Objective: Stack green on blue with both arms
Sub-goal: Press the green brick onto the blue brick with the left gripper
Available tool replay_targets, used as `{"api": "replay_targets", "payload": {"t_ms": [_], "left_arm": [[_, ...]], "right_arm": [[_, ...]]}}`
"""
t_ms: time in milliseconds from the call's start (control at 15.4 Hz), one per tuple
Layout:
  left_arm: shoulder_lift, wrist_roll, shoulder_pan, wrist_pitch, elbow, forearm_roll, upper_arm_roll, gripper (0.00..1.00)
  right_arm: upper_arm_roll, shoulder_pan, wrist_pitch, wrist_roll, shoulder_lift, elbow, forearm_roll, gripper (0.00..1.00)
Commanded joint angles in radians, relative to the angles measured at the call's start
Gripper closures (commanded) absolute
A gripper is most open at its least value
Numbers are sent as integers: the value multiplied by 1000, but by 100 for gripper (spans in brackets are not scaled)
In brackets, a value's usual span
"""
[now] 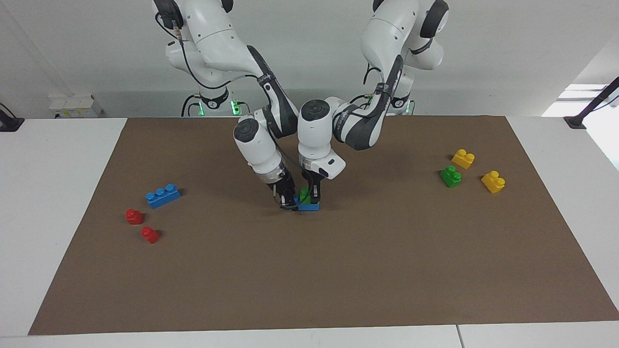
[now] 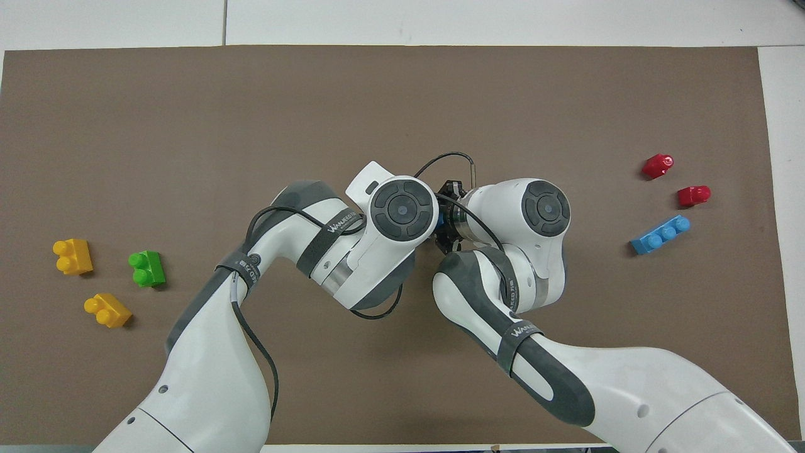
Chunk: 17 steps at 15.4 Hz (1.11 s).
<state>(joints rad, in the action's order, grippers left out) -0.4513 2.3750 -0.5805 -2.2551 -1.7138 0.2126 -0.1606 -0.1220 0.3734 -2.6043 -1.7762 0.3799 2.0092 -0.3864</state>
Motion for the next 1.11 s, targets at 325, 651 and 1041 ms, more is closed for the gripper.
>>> {"api": "replay_targets", "payload": {"t_ms": [325,651,1041], "left_arm": [[35,7,7,14,-24,45,27,0],[109,-126,115,23,-67,44,24,0],[112,-428,241,12,-69,42,24,0]], "right_arm": [[-1,-40,-23,17,1,26,1,40],[-1,-47,-13,17,2,14,-3,22],[-1,-103,21,23,-35,-7,-3,19]]}}
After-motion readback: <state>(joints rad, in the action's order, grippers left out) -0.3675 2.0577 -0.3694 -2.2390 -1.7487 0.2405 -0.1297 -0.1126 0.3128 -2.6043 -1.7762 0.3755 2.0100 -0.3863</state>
